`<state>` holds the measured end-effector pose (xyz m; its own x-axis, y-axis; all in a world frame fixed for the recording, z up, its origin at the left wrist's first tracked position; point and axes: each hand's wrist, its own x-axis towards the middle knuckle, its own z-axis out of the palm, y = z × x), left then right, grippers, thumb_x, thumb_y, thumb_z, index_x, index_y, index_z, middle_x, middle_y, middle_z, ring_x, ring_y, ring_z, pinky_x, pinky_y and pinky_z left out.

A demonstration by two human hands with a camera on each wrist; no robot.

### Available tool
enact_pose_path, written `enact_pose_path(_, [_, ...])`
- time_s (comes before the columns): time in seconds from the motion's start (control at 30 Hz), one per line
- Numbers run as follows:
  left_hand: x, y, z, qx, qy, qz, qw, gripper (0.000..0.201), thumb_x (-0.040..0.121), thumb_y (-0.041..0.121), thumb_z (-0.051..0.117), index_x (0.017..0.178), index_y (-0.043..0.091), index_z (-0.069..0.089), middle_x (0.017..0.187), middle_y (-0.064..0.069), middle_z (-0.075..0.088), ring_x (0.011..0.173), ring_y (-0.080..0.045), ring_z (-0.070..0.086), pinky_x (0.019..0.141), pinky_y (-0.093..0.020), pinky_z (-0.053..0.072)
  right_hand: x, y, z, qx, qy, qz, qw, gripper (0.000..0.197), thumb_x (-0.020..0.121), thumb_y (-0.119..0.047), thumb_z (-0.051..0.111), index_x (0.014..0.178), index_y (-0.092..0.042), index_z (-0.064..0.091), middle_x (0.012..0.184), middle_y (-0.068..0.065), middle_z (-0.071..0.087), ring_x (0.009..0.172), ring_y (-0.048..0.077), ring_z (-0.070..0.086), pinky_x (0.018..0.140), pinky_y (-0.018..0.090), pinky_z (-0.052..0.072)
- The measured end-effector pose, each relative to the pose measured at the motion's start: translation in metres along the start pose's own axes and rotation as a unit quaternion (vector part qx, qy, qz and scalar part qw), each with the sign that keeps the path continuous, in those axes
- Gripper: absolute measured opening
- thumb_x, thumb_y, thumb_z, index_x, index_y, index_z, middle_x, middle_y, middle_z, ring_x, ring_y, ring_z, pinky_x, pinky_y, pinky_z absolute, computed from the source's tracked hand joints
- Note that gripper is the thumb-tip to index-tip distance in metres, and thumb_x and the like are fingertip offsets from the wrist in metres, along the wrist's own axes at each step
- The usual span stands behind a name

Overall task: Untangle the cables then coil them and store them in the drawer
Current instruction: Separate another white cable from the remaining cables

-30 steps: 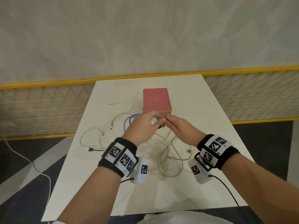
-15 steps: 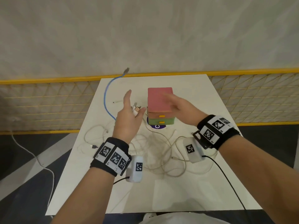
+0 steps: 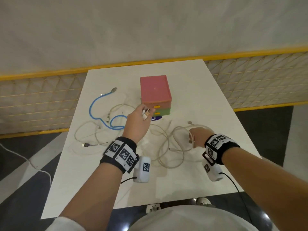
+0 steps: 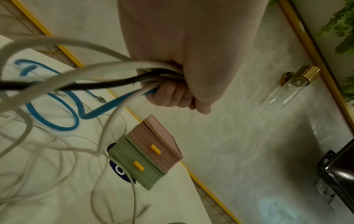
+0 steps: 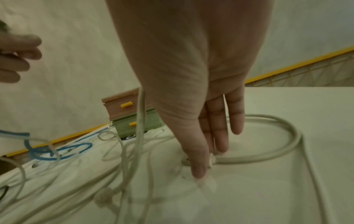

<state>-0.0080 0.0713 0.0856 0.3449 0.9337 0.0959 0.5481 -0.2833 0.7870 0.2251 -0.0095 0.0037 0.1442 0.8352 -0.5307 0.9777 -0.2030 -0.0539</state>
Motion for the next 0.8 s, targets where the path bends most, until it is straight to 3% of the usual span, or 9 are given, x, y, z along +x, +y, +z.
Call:
enact_pose_path(0.13, [0.002, 0.008, 0.007, -0.016, 0.000, -0.003, 1.000, 0.021, 0.095, 0.041, 0.056, 0.091, 0.021, 0.053, 0.069, 0.014, 0.053, 0.062, -0.003, 0.048, 0.053, -0.013, 0.035, 0.002, 0.004, 0.011, 0.026, 0.014, 0.034, 0.999, 0.032, 0.080, -0.014, 0.069, 0.111, -0.008, 0.061, 0.116, 0.008, 0.064, 0.110, 0.027, 0.059, 0.092, 0.035, 0.048])
enact_pose_path(0.23, [0.003, 0.010, 0.009, -0.044, 0.000, -0.008, 0.999, 0.021, 0.093, 0.040, 0.060, 0.086, 0.021, 0.053, 0.071, 0.013, 0.054, 0.062, -0.002, 0.048, 0.052, -0.009, 0.036, -0.001, 0.007, 0.015, 0.059, 0.061, 0.051, 0.995, 0.020, 0.089, -0.015, 0.055, 0.107, -0.010, 0.061, 0.117, 0.010, 0.063, 0.105, 0.028, 0.060, 0.089, 0.034, 0.047])
enact_pose_path(0.3, [0.003, 0.009, 0.010, -0.060, 0.000, -0.017, 0.998, 0.023, 0.091, 0.040, 0.062, 0.080, 0.023, 0.051, 0.067, 0.011, 0.052, 0.058, -0.003, 0.046, 0.051, -0.012, 0.034, -0.005, 0.009, 0.014, 0.121, 0.121, 0.051, 0.984, 0.024, 0.094, -0.018, 0.046, 0.115, -0.010, 0.054, 0.117, 0.015, 0.056, 0.100, 0.033, 0.060, 0.089, 0.041, 0.049])
enact_pose_path(0.37, [0.004, 0.008, 0.010, -0.091, 0.000, -0.023, 0.996, 0.025, 0.090, 0.038, 0.064, 0.075, 0.023, 0.051, 0.068, 0.009, 0.053, 0.061, -0.005, 0.048, 0.057, -0.016, 0.036, -0.014, 0.009, 0.005, 0.213, 0.185, 0.030, 0.959, 0.025, 0.098, -0.022, 0.039, 0.118, -0.009, 0.045, 0.105, 0.018, 0.055, 0.084, 0.039, 0.061, 0.079, 0.045, 0.051])
enact_pose_path(0.43, [0.006, 0.010, 0.009, -0.135, 0.002, -0.033, 0.990, 0.024, 0.090, 0.035, 0.064, 0.080, 0.014, 0.057, 0.074, 0.006, 0.058, 0.068, -0.006, 0.053, 0.064, -0.021, 0.041, -0.027, 0.003, -0.010, 0.282, 0.248, -0.003, 0.927, 0.020, 0.100, -0.021, 0.036, 0.116, -0.011, 0.041, 0.085, 0.015, 0.059, 0.071, 0.036, 0.060, 0.069, 0.042, 0.049])
enact_pose_path(0.53, [0.007, 0.024, 0.008, -0.211, -0.008, -0.056, 0.976, 0.021, 0.092, 0.032, 0.063, 0.088, 0.011, 0.062, 0.073, 0.007, 0.057, 0.054, 0.002, 0.049, 0.052, -0.012, 0.039, -0.045, -0.016, -0.041, 0.394, 0.330, -0.092, 0.853, 0.019, 0.099, -0.009, 0.034, 0.117, -0.011, 0.037, 0.069, 0.008, 0.052, 0.061, 0.028, 0.051, 0.061, 0.037, 0.044])
enact_pose_path(0.67, [0.007, 0.042, 0.015, -0.266, -0.087, -0.076, 0.957, 0.024, 0.089, 0.043, 0.065, 0.092, 0.020, 0.066, 0.048, 0.017, 0.048, 0.045, -0.005, 0.038, 0.044, -0.019, 0.032, -0.064, -0.061, -0.070, 0.479, 0.326, -0.241, 0.779, 0.020, 0.097, 0.004, 0.029, 0.110, -0.010, 0.024, 0.072, 0.001, 0.048, 0.061, 0.007, 0.044, 0.060, 0.015, 0.038])
enact_pose_path(0.73, [0.005, 0.048, 0.019, -0.290, -0.104, -0.061, 0.949, 0.025, 0.089, 0.042, 0.065, 0.088, 0.017, 0.063, 0.045, 0.015, 0.046, 0.043, -0.007, 0.035, 0.044, -0.022, 0.029, -0.064, -0.076, -0.072, 0.503, 0.313, -0.268, 0.760, 0.020, 0.097, 0.005, 0.030, 0.105, -0.010, 0.022, 0.073, -0.006, 0.050, 0.063, 0.001, 0.050, 0.062, 0.014, 0.040])
enact_pose_path(0.8, [0.004, 0.050, 0.018, -0.298, -0.077, -0.047, 0.950, 0.019, 0.089, 0.038, 0.067, 0.087, 0.019, 0.064, 0.052, 0.012, 0.053, 0.044, -0.008, 0.039, 0.045, -0.024, 0.032, -0.062, -0.083, -0.070, 0.516, 0.313, -0.268, 0.751, 0.020, 0.097, 0.001, 0.033, 0.104, -0.014, 0.023, 0.072, -0.009, 0.052, 0.064, 0.002, 0.052, 0.063, 0.020, 0.041])
